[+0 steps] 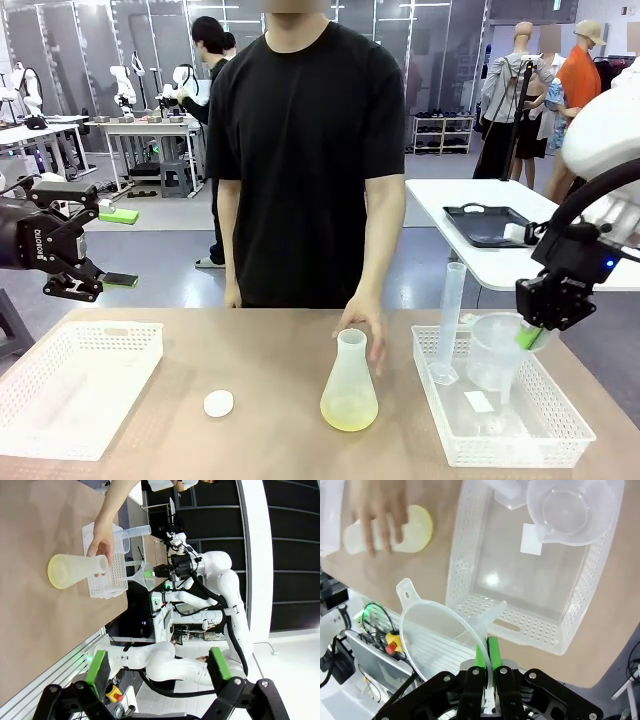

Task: Prepare the solutions needed for the experiment.
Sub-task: Once the solution is in the Big flask , pick up the Plastic Funnel and place it back into the right Organizing basket.

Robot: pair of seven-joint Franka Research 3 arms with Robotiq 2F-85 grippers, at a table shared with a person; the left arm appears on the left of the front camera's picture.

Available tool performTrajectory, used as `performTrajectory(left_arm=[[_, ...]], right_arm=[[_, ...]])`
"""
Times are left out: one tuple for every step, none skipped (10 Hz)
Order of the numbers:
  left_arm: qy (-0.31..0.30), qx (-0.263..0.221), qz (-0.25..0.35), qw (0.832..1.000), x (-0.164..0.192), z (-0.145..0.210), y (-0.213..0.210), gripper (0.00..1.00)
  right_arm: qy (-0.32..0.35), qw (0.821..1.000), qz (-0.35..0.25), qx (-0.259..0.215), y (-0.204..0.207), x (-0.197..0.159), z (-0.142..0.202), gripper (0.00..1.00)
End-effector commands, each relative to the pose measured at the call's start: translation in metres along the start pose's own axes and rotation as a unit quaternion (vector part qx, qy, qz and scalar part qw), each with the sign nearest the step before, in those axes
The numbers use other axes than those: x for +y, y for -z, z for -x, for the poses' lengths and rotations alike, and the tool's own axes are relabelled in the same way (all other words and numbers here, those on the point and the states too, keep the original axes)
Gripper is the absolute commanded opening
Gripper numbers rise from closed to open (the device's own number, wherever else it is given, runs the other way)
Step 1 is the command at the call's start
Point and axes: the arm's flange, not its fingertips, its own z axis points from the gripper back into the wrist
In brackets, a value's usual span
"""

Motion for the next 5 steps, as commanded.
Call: performTrajectory(left_arm=[[-0.001,-0.002,0.014,1.000,-0.003,0.000,0.002,1.00],[-0.001,-0.002,0.014,1.000,-0.003,0.000,0.002,1.00],[-0.001,-0.002,0.014,1.000,-0.003,0.000,0.002,1.00],[-0.001,-0.002,0.014,1.000,-0.003,0.000,0.002,1.00],[-0.001,-0.002,0.014,1.000,-0.003,0.000,0.002,1.00]], right_arm=[[0.037,0.999,0.012,0.020,0.021,0.000,-0.016,0.00],[0.050,0.998,0.007,0.031,0.030,-0.001,-0.019,0.00],[0.067,0.997,0.006,0.037,0.040,-0.005,-0.023,0.00],[0.074,0.997,0.001,0.038,0.049,-0.007,-0.026,0.00],[0.084,0.995,0.005,0.044,0.052,-0.008,-0.026,0.00]])
